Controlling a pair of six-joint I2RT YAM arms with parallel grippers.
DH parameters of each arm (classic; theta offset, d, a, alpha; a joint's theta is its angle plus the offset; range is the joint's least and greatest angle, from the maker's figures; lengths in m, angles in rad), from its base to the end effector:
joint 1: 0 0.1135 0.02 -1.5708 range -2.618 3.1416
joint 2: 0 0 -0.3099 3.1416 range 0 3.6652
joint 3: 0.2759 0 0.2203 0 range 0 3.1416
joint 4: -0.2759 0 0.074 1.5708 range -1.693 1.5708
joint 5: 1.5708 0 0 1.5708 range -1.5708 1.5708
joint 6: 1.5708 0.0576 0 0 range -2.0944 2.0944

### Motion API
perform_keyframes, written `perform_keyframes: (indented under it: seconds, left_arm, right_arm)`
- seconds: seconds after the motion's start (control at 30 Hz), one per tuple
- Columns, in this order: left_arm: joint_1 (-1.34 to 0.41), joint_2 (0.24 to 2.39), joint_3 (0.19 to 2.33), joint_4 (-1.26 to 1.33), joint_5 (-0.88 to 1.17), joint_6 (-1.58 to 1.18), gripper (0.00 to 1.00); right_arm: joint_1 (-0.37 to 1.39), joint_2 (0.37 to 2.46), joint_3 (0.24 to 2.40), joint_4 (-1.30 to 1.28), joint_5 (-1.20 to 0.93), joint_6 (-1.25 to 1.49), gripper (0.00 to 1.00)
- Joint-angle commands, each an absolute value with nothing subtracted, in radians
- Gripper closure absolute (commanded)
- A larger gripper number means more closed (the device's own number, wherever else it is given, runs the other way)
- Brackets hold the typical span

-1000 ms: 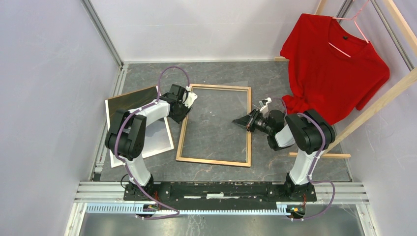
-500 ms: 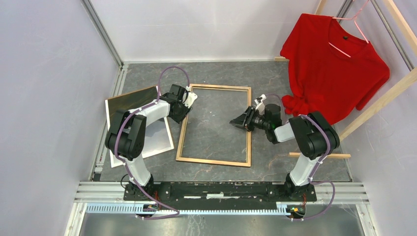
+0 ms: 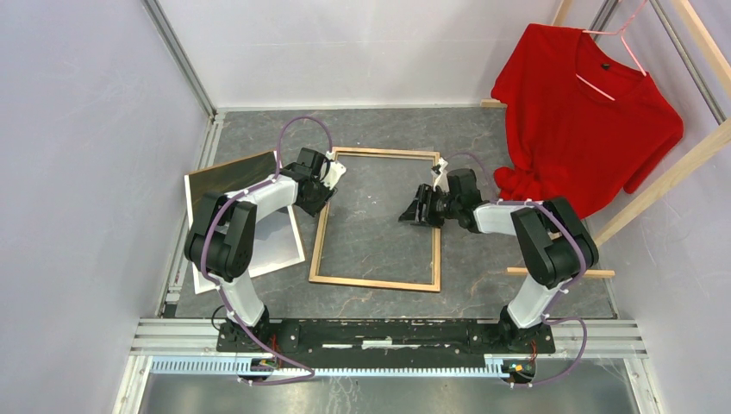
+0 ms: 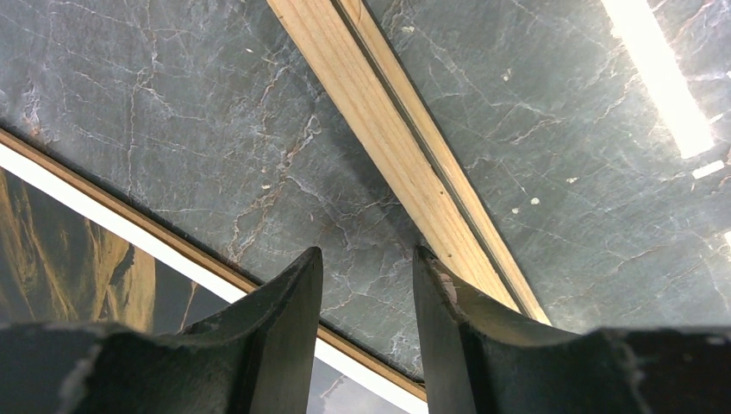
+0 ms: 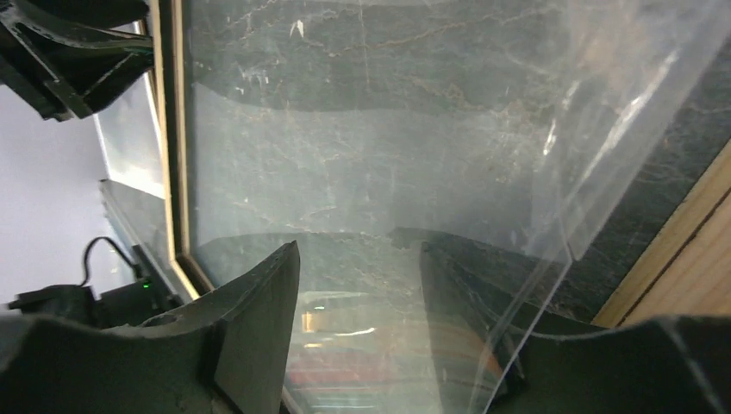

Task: Put the photo into the frame
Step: Place the photo frame item in the photo frame.

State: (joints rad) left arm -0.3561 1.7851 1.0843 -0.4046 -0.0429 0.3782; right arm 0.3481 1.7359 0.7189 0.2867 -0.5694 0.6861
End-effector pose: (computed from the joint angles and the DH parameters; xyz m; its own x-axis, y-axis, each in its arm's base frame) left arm 0.3248 -0.1182 0.2079 -0.6564 0.6378 -0.4029 0.6162 0.7614 0.2013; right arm 0.2947 0.1400 0.1887 -0.9064 0.2387 -0.3486 -0.1171 0.6507 0.7502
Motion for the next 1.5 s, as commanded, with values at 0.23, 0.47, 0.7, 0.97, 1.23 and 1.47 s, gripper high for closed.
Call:
perform_keyframes:
  seconds: [0.23, 0.47, 0.7, 0.97, 1.23, 1.47]
  left_arm:
    - [-0.381, 1.808, 1.046, -0.426, 0.026, 0.402, 0.49]
    - [-0.382, 1.809, 1.046, -0.434, 0.029, 0.404, 0.49]
    - [-0.382, 1.807, 1.047, -0.438, 0.029, 0.403, 0.48]
    - [-0.382, 1.807, 1.045, -0.434, 0.025, 0.406, 0.48]
    - [-0.381, 1.806, 1.044, -0.435, 0.029, 0.405, 0.48]
    - [-0.385, 1.813, 1.046, -0.426, 0.057, 0.381, 0.48]
  right_arm:
    - [0.38, 1.669, 0.84, -0.036, -0.382, 0.468, 0.2]
    - [0.389, 1.614, 0.853, -0.108, -0.256, 0.451, 0.02]
    - [0.39, 1.587, 0.905, -0.195, -0.179, 0.404, 0.02]
    - [0.391, 1.533, 0.958, -0.281, -0.097, 0.354, 0.02]
    - [0.384, 1.477, 0.951, -0.314, -0.021, 0.324, 0.02]
    - [0.322, 1.436, 0.91, -0.249, -0.108, 0.353, 0.02]
